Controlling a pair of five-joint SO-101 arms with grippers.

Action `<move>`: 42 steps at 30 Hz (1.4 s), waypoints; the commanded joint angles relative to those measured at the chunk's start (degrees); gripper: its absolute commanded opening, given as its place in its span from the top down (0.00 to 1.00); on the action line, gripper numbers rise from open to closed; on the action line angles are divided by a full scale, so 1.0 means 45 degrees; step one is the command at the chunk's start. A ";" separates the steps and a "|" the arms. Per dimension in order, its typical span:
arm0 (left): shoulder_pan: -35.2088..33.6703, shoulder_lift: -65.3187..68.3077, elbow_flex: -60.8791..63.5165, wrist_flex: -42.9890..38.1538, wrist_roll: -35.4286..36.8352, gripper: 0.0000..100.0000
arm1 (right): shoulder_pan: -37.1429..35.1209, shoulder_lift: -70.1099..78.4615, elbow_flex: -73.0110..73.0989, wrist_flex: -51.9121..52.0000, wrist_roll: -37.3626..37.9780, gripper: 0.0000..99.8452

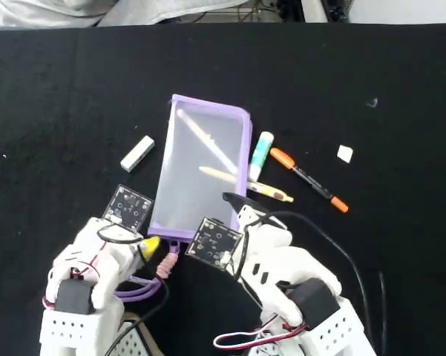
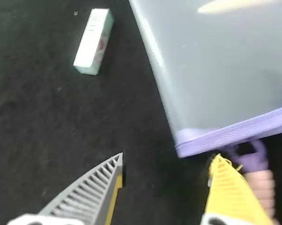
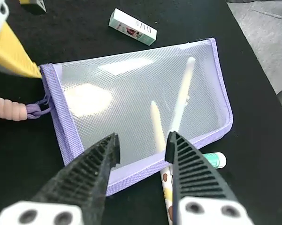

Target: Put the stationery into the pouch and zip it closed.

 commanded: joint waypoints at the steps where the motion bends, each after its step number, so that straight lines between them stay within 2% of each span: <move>1: -0.0694 -0.0059 0.0147 -0.0508 -0.0488 0.71 | -0.0059 0.0010 -0.0068 -0.0293 0.0137 0.83; 6: -0.0127 -0.0059 0.0322 -0.0645 -0.0821 0.71 | 0.0039 0.0010 -0.0147 -0.0313 0.0078 0.83; 14: 0.0694 -0.0059 0.0576 -0.0938 -0.0938 0.71 | 0.1719 0.0029 -0.0166 -0.1563 -0.1133 0.83; 18: 0.0654 -0.0059 0.0947 -0.1680 -0.0860 0.71 | 0.1758 0.0029 -0.0166 -0.1641 -0.1211 0.83; 26: 0.0674 -0.0039 0.1065 -0.1973 -0.0860 0.71 | 0.1739 0.0029 -0.0147 -0.1641 -0.1270 0.83; 35: 0.0596 -0.0039 0.1182 -0.2247 -0.0840 0.71 | 0.1758 0.0127 -0.0440 -0.1563 -0.2051 0.83; 42: 0.0557 -0.0039 0.1182 -0.2208 -0.0840 0.71 | 0.1797 0.3214 -0.2042 -0.1641 -0.3165 0.83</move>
